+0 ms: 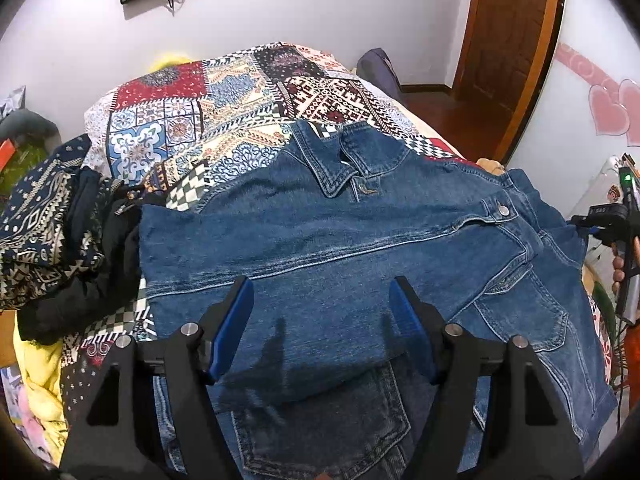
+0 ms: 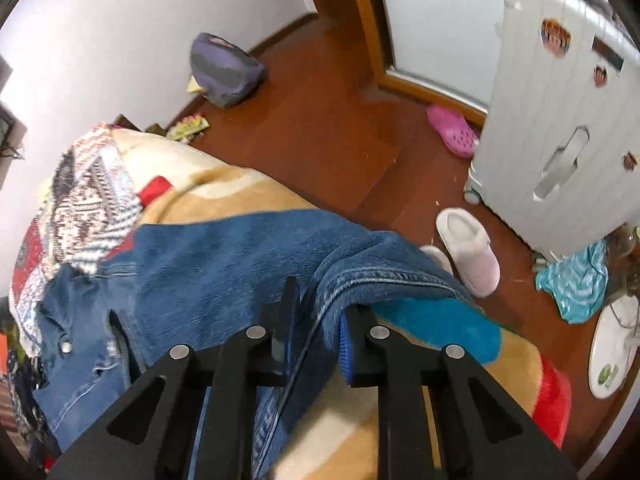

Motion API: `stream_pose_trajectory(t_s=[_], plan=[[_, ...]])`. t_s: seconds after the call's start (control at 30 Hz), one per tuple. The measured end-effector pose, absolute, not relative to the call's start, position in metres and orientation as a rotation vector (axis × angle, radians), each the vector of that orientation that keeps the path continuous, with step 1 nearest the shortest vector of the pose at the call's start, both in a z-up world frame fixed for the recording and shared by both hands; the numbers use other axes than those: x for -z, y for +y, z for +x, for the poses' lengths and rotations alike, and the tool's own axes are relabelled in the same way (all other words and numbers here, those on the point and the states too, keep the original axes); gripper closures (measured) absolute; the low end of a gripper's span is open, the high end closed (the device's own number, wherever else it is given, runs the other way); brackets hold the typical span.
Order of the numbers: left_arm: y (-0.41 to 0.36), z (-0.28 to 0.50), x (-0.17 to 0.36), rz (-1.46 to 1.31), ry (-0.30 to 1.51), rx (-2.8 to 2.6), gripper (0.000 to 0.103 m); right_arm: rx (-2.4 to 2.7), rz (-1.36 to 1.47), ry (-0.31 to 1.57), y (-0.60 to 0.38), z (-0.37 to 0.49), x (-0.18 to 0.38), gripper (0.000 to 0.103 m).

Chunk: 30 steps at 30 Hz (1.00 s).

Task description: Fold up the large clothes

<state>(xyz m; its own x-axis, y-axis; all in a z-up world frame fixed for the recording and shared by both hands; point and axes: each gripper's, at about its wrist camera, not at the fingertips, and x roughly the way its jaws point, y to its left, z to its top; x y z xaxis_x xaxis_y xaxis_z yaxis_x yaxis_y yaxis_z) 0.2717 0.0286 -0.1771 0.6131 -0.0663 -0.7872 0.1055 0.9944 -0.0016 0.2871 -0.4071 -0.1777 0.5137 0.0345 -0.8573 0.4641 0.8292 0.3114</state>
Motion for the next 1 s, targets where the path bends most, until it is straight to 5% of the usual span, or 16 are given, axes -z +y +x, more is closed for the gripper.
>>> stream_pose_trajectory(t_s=[0.4, 0.6, 1.0], plan=[[0.042, 0.248, 0.16, 0.051, 0.856, 0.071, 0.033, 0.076, 0.476, 0.844, -0.362, 0.28, 0.101, 0.094], [0.054, 0.234, 0.154, 0.043, 0.831, 0.05, 0.025, -0.087, 0.381, 0.789, -0.292, 0.285, 0.075, 0.095], [0.067, 0.222, 0.164, 0.005, 0.872, 0.034, 0.019, -0.275, 0.146, 1.094, -0.185, 0.281, 0.172, 0.091]])
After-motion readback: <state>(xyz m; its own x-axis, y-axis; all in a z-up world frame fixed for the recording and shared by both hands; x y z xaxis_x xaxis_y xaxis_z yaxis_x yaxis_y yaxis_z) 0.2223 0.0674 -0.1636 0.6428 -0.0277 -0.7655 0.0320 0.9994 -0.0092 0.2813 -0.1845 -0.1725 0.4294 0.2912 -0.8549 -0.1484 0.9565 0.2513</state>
